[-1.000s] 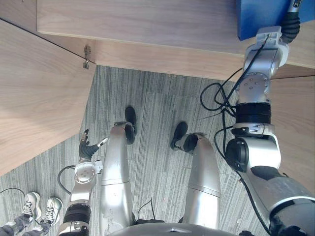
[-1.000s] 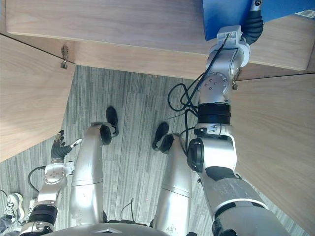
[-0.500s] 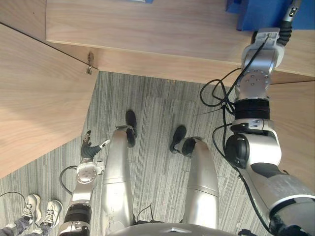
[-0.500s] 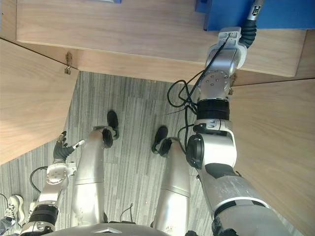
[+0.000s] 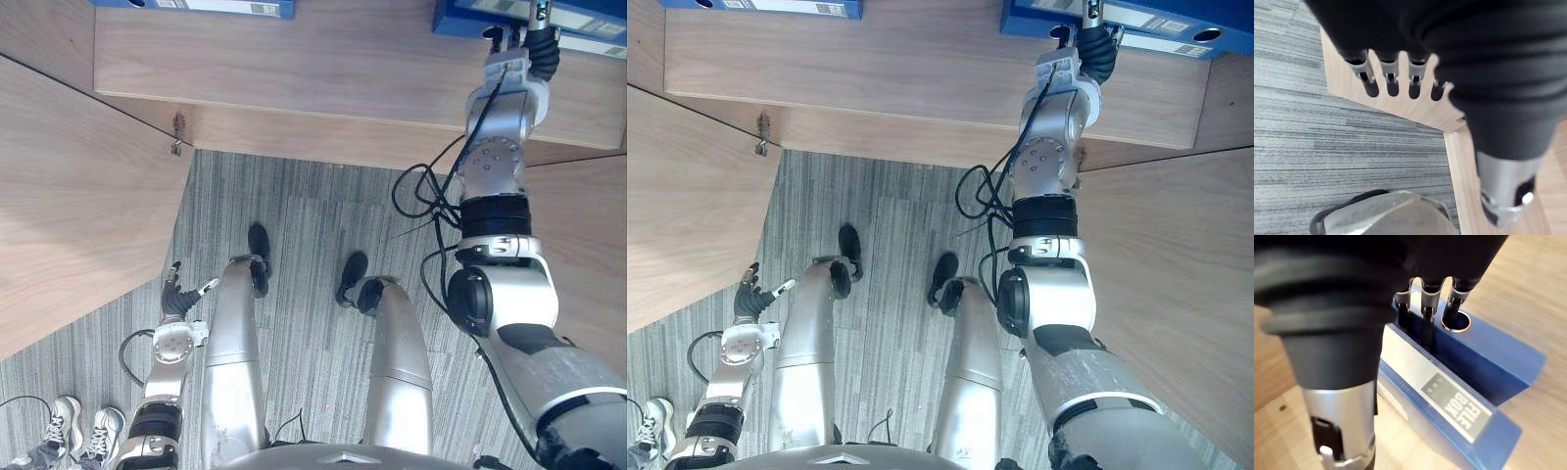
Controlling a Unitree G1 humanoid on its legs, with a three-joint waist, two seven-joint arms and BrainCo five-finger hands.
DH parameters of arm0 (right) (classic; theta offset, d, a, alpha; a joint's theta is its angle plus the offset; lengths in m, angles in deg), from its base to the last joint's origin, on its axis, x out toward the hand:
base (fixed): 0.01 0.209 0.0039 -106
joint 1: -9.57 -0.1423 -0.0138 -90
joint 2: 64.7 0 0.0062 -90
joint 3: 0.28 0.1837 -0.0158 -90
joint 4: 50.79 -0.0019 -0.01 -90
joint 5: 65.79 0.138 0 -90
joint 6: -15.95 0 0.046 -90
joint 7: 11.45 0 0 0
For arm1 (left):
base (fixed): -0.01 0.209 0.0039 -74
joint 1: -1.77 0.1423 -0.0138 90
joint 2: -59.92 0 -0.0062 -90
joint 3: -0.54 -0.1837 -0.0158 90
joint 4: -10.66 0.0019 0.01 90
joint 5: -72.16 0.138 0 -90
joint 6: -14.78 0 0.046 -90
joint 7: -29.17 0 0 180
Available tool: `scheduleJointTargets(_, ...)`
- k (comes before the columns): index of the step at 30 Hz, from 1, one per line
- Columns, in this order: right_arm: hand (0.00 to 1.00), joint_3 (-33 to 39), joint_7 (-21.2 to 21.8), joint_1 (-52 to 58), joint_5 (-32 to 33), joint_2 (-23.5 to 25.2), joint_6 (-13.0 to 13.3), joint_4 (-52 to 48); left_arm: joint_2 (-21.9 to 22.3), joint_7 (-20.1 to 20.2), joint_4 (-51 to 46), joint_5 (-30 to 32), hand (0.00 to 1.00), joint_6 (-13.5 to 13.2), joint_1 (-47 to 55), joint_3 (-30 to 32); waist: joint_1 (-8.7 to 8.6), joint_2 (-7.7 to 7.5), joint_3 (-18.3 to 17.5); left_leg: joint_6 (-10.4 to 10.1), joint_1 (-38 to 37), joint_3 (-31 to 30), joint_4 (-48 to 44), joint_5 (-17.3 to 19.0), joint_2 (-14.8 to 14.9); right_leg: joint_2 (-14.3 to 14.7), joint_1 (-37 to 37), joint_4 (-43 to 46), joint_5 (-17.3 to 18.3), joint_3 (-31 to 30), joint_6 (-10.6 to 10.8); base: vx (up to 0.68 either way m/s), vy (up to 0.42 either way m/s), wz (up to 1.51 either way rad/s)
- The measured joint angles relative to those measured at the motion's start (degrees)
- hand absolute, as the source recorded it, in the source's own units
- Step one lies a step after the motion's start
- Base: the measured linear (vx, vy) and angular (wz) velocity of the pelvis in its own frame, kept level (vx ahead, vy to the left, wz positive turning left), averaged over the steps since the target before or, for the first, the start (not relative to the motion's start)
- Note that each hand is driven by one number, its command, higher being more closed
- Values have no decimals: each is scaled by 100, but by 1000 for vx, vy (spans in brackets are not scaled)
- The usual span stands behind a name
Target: Walk over to the cabinet, pick up the folder, carry it to the office cabinet, place the folder inside the office cabinet, then close the office cabinet door
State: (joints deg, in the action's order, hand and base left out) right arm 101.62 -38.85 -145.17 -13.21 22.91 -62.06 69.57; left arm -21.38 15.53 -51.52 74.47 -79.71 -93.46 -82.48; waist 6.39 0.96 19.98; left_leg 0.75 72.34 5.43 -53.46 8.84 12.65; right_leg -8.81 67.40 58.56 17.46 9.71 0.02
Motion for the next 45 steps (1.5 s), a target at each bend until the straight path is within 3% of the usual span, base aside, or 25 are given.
scheduleJointTargets(6, 0, -279, 168, 506, -1655, -18, -520, -4, 62, 0, 50, 7, 0, 0, -214, -36, -29, -3, -3, 16, -330, 74, 253, -20, 45, 90, -350, -389, -151, 1, 39, 2, -5, -6)
scheduleJointTargets(11, 0, -300, 481, 776, -2551, -40, -857, 27, 257, 28, 312, 8, 0, 32, -599, -48, -148, -3, -3, 33, -337, 108, 297, -33, 74, 119, -404, -579, -271, 4, 79, 2, 18, -8)
scheduleJointTargets(17, 0, -507, 784, 991, -4030, -274, -1129, 214, 282, 41, 621, 7, 0, 120, -1078, 35, -203, -5, -2, 64, -347, 116, 342, -53, 96, 157, -438, -710, -359, 1, 106, -11, 1, -4)
scheduleJointTargets(20, 0, -537, 822, 1127, -5046, -305, -1226, 210, 277, 89, 712, 7, 0, 161, -1349, 187, -217, -9, 1, 100, -353, 154, 403, -83, 130, 200, -442, -822, -445, -15, 113, -27, -4, -8)
scheduleJointTargets(23, 0, -706, 827, 1274, -5631, -444, -1224, 195, 244, 153, 711, 10, 0, 160, -1467, 209, -211, -20, 7, 123, -399, 224, 488, -117, 134, 204, -443, -896, -495, -54, 122, -24, -3, -6)
scheduleJointTargets(26, 0, -761, 908, 1340, -5891, -518, -1223, 147, 192, 159, 709, 11, 0, 160, -1474, 209, -228, -26, 11, 122, -454, 282, 585, -147, 135, 213, -453, -983, -550, -92, 125, -22, -9, -6)
scheduleJointTargets(31, 0, -1404, 1279, 1680, -6035, -1137, -1193, -258, 78, 213, 697, 16, 0, 156, -1473, 201, -236, -92, 56, 117, -448, 260, 671, -207, 135, 213, -469, -1061, -580, -32, 115, 0, 0, 0)
scheduleJointTargets(32, 100, -1405, 1354, 1767, -6120, -1180, -1128, -362, 46, 256, 695, 18, 0, 154, -1468, 202, -236, -108, 65, 115, -448, 253, 675, -209, 135, 212, -473, -1062, -580, -20, 115, 0, 0, 0)
scheduleJointTargets(37, 100, -1387, 1398, 2494, -6146, -1178, -737, -1249, 12, 366, 648, 85, 0, 66, -1275, 194, -241, -179, 107, 112, -456, 253, 723, -217, 114, 192, -473, -1072, -572, -11, 121, -2, 0, 3)
scheduleJointTargets(39, 100, -1358, 1185, 2775, -6157, -1026, -574, -1680, 12, 381, 645, 221, 0, 43, -1129, 195, -273, -220, 180, 106, -502, 268, 814, -266, 66, 144, -483, -1070, -560, 0, 117, -5, -10, 11)
scheduleJointTargets(45, 100, -1354, 529, 2844, -6659, -539, -430, -2446, 80, 348, 614, 460, 0, -55, -1038, 185, -271, -243, 326, 58, -545, 276, 841, -290, 47, 97, -460, -931, -474, 14, 86, -13, -27, 6)
